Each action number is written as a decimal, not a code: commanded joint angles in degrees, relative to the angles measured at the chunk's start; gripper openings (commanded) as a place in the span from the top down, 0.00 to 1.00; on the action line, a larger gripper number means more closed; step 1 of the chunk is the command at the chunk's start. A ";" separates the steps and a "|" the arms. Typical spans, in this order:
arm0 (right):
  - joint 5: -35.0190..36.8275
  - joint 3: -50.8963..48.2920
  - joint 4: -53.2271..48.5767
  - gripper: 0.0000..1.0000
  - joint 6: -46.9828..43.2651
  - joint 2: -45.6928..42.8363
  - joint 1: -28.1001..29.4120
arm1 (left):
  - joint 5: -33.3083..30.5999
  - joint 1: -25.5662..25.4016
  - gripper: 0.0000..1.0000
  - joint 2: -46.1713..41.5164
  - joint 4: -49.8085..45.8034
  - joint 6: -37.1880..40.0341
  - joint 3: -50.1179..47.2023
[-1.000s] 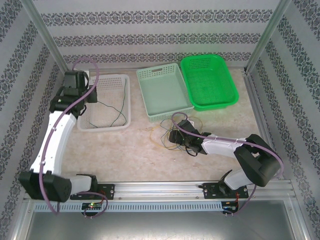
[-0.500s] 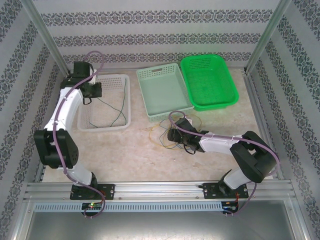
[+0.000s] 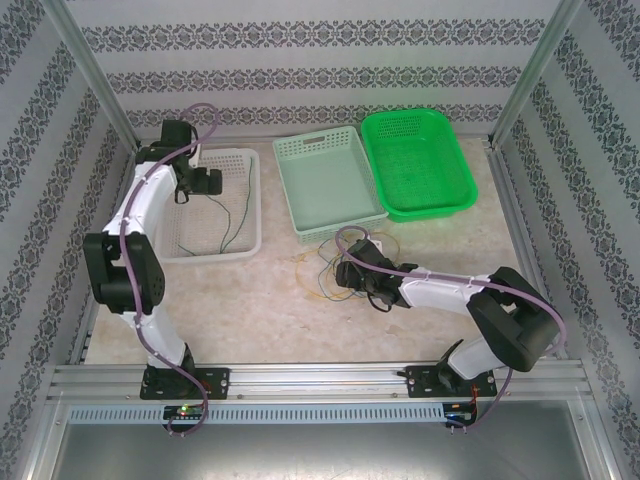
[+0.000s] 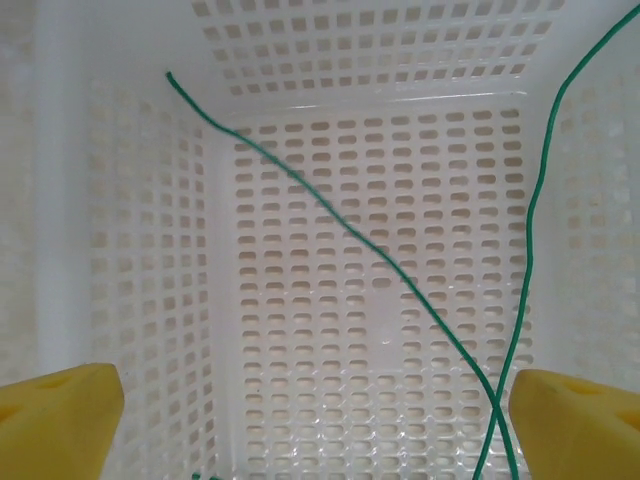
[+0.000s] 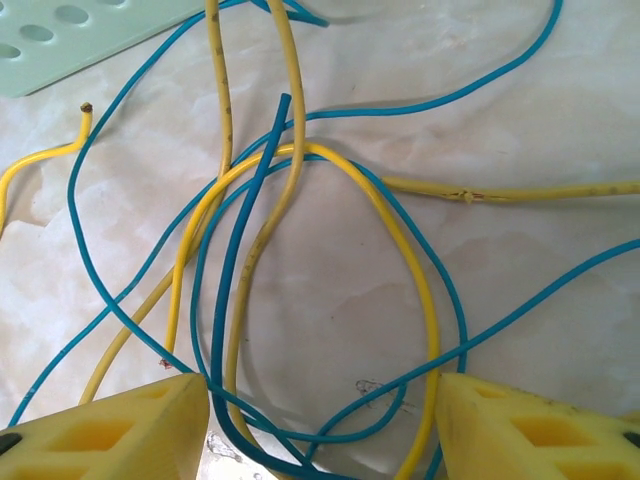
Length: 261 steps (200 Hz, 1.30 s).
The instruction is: Untangle the cables
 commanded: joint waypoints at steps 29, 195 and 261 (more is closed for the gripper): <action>1.71 -1.92 -1.40 0.39 0.54 -3.30 0.88 | -8.34 -14.77 0.00 -12.84 4.15 3.16 -5.54; 3.60 -5.62 -17.55 0.39 -4.19 -21.75 -11.90 | 8.05 -34.77 0.00 -30.83 17.16 -13.74 -36.13; 0.08 -5.24 -19.61 0.38 -6.65 -21.84 -16.77 | 12.45 -37.65 0.02 -21.33 25.14 -19.86 -38.67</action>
